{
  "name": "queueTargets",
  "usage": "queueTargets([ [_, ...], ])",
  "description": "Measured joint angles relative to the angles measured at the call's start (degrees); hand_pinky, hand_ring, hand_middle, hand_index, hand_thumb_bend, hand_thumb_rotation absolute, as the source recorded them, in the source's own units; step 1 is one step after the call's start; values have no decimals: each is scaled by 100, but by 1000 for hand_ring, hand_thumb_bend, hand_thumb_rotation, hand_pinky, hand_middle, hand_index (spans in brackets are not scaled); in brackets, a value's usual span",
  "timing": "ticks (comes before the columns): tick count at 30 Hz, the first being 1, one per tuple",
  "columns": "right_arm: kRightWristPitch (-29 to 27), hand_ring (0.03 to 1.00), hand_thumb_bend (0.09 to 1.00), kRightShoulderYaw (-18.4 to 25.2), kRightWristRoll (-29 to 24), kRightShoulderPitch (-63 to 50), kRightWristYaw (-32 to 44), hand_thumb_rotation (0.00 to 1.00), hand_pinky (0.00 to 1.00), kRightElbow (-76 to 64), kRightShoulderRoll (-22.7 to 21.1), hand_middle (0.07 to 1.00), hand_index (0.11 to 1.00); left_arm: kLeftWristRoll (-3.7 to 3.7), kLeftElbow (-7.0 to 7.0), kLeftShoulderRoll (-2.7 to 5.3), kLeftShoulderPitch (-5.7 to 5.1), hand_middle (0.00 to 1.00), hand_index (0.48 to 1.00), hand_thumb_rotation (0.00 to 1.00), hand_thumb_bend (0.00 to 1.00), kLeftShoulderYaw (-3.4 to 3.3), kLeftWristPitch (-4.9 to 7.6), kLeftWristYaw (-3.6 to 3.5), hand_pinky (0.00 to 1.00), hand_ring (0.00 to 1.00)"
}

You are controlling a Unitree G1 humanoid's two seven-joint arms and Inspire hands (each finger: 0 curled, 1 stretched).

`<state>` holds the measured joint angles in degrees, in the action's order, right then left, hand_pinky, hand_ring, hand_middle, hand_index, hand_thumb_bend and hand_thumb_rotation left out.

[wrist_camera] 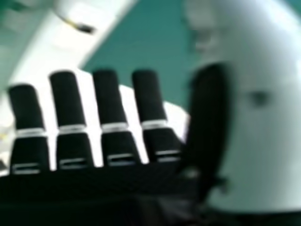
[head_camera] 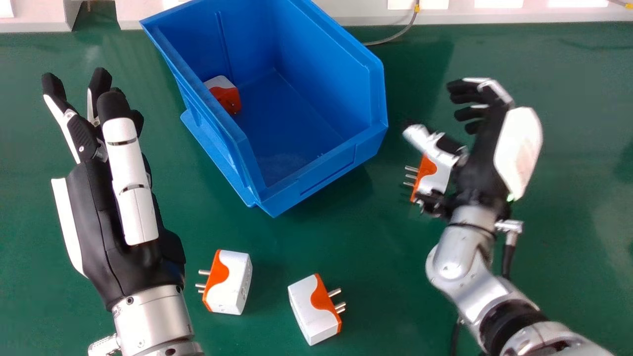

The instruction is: Pick all objects and put in blue box

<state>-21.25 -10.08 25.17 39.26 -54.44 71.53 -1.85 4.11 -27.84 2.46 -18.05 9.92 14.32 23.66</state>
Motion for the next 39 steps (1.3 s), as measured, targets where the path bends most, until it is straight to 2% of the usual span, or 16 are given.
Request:
queueTargets([
  [4,729,1000,1000,-134,18,19,558,529,1000,203,27,1000,1000,0,-1,0,0,963,937,797,544,-4,1,2,942,966],
  [7,1104,1000,1000,-188,12,16,944,532,1000,345,42,1000,1000,0,-1,0,-1,959,935,798,543,-4,1,2,939,963],
  [12,1214,1000,1000,-198,0,28,1518,546,1000,400,-4,1000,1000,0,-9,0,-2,962,933,798,537,-3,1,2,944,965],
  [18,1365,1000,1000,-207,3,95,1741,571,1000,392,-59,1000,1000,0,-13,0,-3,957,932,798,537,-12,-2,5,937,961],
  [22,1359,1000,1000,-188,-13,116,1923,513,966,382,-126,1000,1000,0,-17,0,-3,953,930,798,537,-12,-4,7,933,957],
  [24,1287,995,978,-125,-42,113,1991,439,883,382,-146,1000,1000,-1,-17,0,-3,954,930,799,534,-13,-4,8,933,957],
  [26,1202,860,924,-43,-86,113,1978,273,706,366,-172,991,967,0,-21,0,-4,955,930,800,538,-12,-6,8,932,956],
  [27,1189,860,924,-28,-96,111,1973,273,706,369,-188,991,967,-1,-29,0,-4,955,930,800,538,-11,-8,8,932,956],
  [28,1154,802,927,-14,-101,96,1946,157,660,373,-185,923,891,-1,-36,0,-3,954,930,799,537,-11,-8,8,931,956],
  [29,1066,683,913,52,-154,70,1898,80,602,375,-166,858,827,-1,-45,0,-4,955,931,799,532,-12,-7,8,931,956],
  [32,850,638,908,280,-356,51,1777,51,580,370,-147,833,802,-2,-47,0,-5,955,932,799,530,-14,-7,18,931,956],
  [33,810,594,827,340,-427,53,1753,41,551,370,-142,774,768,-3,-47,0,-5,955,932,799,530,-14,-7,27,930,955],
  [34,799,503,667,355,-440,53,1736,21,457,371,-133,634,646,-4,-48,0,-4,952,929,799,531,-13,-7,37,924,951],
  [35,794,470,607,358,-447,53,1716,13,416,374,-126,575,575,-4,-49,0,-4,953,930,800,531,-12,-8,40,923,951],
  [37,737,448,538,367,-469,51,1696,4,403,375,-146,513,486,-4,-65,0,-5,956,933,806,532,-13,-8,44,926,953],
  [39,659,421,514,375,-472,51,1691,1,372,366,-194,485,467,-3,-78,0,-5,957,934,810,532,-11,-10,43,928,955],
])
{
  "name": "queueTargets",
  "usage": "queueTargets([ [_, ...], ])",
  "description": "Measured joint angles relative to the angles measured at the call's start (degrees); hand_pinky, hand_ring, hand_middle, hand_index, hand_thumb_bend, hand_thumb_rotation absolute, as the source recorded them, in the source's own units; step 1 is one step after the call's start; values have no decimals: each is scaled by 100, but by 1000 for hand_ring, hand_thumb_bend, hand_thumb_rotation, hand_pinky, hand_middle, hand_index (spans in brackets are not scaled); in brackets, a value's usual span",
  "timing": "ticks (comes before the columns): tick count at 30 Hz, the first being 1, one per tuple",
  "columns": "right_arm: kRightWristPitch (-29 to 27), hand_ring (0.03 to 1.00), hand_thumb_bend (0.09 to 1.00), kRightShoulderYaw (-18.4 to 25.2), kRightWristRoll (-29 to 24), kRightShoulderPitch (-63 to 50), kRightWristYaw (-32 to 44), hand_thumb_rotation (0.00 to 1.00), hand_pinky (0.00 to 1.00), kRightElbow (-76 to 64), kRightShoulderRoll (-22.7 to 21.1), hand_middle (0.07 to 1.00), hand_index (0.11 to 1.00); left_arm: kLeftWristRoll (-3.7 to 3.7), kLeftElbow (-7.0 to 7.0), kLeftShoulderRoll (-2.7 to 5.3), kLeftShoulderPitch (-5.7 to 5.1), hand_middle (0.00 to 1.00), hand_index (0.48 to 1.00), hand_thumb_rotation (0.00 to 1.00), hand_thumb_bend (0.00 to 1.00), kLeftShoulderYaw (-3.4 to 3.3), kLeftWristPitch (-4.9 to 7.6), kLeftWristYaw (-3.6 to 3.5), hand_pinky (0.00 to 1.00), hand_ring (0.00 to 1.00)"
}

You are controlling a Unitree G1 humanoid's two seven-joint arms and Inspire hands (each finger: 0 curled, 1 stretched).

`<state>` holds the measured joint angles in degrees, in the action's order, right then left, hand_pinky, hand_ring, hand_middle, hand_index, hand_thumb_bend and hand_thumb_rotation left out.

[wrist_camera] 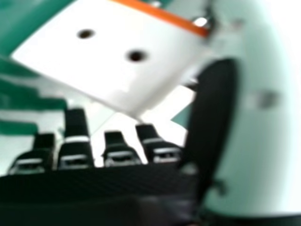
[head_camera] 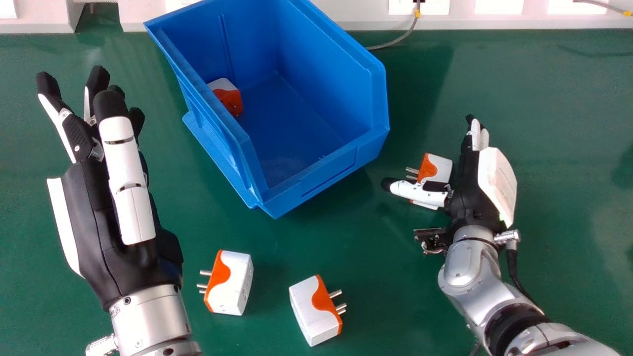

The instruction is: Pick all objects and put in blue box

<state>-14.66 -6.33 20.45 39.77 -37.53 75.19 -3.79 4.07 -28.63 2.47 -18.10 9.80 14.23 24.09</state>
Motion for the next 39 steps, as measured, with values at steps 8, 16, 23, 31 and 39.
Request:
queueTargets([
  [8,-46,406,504,-14,-7,-2,-58,0,355,-13,-59,482,467,4,-7,0,0,955,928,795,535,4,-3,0,929,955],
  [16,-57,402,501,-20,-1,20,-138,0,342,-34,-126,490,468,1,-10,0,-1,956,930,798,535,5,-8,4,931,955],
  [23,-395,412,502,132,-197,-60,-103,0,351,-33,-68,487,462,-1,-10,0,-21,955,930,802,535,8,-7,1,929,956],
  [31,-947,448,498,99,-176,-134,-668,0,328,-459,-12,517,438,5,-20,1,-40,959,926,783,540,26,-8,-1,939,960],
  [39,-1610,484,498,94,157,-523,-1106,0,353,-2818,-44,532,434,4,-21,-1,-37,961,929,788,540,48,-20,0,937,960],
])
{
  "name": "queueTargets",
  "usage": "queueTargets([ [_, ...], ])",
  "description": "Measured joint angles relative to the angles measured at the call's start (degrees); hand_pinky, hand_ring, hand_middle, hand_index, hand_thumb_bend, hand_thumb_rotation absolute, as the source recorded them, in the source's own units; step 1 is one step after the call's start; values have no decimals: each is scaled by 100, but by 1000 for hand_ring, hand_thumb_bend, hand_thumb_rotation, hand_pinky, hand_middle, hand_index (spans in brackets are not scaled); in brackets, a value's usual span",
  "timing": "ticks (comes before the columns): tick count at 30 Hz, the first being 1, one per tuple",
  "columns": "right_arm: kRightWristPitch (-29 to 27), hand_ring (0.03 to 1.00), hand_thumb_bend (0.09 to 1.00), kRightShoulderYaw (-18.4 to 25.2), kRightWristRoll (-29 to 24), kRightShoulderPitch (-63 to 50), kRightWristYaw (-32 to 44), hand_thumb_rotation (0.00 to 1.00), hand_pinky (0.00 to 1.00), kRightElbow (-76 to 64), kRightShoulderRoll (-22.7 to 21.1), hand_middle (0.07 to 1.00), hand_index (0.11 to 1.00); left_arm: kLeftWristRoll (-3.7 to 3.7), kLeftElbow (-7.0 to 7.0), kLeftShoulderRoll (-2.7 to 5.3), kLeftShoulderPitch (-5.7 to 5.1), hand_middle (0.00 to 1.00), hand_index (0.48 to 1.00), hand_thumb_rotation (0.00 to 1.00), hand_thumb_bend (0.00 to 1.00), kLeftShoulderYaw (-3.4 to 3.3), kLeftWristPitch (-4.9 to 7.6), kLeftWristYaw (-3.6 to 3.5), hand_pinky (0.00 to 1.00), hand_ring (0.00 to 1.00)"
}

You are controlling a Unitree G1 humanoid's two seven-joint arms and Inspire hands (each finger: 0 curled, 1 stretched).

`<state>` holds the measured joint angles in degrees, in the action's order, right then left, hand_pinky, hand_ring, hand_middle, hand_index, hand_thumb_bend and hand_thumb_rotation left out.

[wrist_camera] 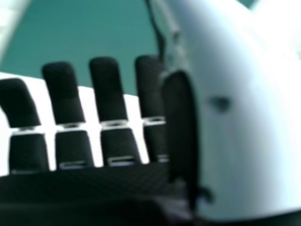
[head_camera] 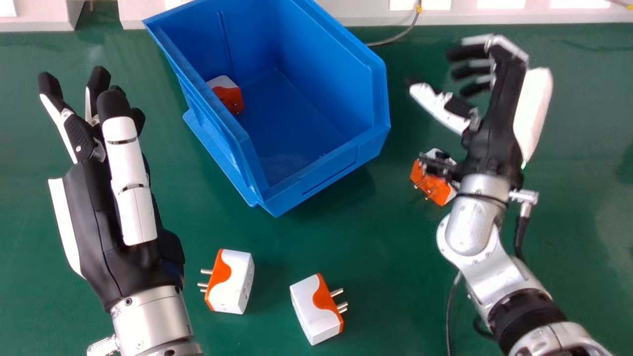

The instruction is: Pick all objects and put in blue box

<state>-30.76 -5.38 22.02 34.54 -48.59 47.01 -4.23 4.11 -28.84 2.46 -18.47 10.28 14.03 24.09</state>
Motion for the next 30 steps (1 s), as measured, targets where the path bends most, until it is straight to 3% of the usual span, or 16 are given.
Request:
queueTargets([
  [8,52,497,497,69,106,-767,574,0,358,-2616,11,535,433,-24,6,0,9,957,929,806,533,10,0,0,931,957],
  [19,590,485,496,155,214,-1075,1059,0,344,-3057,88,538,438,-21,35,-1,36,956,933,805,534,-20,1,-7,935,960],
  [21,1121,481,496,52,550,-1125,1420,0,340,-3280,-57,540,441,-20,49,-5,50,956,934,805,533,-22,1,-13,935,960],
  [22,1602,731,742,-57,855,-1141,1874,178,615,-3422,-287,764,710,-19,55,-6,63,959,937,805,533,-22,1,-13,939,962],
  [24,2528,912,917,-289,1328,-1206,2778,348,847,-3661,-615,923,905,-18,55,-6,84,964,943,810,531,-20,2,-22,945,966],
  [26,3183,982,984,-437,1475,-1263,3432,439,966,-3700,-733,984,981,-18,55,-6,89,965,947,815,530,-25,7,-26,948,968],
  [30,3582,999,1000,-633,1477,-1267,3843,500,998,-3322,-795,999,999,-14,58,-7,96,965,949,814,530,-24,21,-43,954,969],
])
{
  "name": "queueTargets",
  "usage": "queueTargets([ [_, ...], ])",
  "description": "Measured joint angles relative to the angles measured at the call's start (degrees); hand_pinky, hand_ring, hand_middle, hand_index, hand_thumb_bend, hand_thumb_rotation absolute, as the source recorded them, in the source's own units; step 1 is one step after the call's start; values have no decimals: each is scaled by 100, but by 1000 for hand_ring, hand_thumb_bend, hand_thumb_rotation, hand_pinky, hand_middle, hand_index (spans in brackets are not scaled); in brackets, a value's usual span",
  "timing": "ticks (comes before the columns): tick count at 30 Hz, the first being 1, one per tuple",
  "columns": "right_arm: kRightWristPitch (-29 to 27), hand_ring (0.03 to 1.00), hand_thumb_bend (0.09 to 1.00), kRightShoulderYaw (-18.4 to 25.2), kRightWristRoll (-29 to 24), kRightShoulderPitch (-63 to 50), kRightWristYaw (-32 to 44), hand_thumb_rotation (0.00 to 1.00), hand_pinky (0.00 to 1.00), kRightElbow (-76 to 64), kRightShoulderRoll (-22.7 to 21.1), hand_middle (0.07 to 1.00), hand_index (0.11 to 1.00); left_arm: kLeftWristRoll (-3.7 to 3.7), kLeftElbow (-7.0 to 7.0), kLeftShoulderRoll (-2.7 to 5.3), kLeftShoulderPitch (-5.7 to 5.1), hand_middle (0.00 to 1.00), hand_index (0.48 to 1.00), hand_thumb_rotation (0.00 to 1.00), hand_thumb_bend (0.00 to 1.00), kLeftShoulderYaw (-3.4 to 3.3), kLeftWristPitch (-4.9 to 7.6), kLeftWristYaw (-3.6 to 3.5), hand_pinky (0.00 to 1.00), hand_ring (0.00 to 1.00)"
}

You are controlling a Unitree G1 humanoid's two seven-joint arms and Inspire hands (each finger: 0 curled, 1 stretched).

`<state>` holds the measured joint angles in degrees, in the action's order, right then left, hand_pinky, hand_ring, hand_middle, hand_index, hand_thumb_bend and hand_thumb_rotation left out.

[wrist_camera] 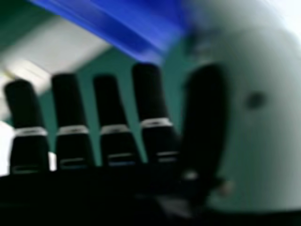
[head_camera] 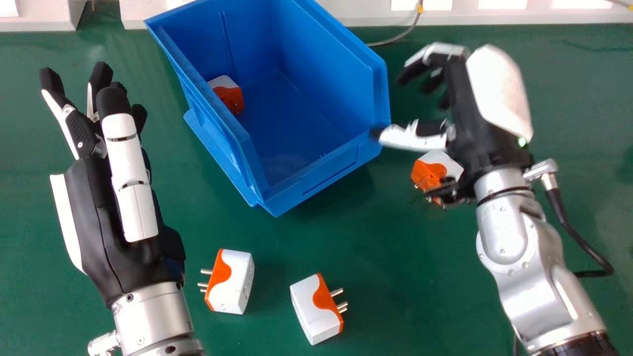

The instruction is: Pick all objects and put in blue box

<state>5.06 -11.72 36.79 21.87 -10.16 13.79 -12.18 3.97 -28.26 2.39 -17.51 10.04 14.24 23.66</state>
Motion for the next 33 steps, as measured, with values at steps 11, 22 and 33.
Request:
queueTargets([
  [11,-170,1000,1000,-220,-53,385,-36,596,1000,1325,-115,1000,1000,0,-2,0,0,962,937,794,537,-7,7,-2,946,965],
  [22,-507,1000,1000,-249,-73,493,-314,613,1000,1752,-123,1000,1000,6,-8,0,-6,964,937,798,538,-8,2,0,950,968],
  [33,-1152,1000,1000,-198,-401,629,-489,477,1000,2968,-362,1000,1000,-11,-47,5,-110,960,929,807,533,33,0,38,938,961],
])
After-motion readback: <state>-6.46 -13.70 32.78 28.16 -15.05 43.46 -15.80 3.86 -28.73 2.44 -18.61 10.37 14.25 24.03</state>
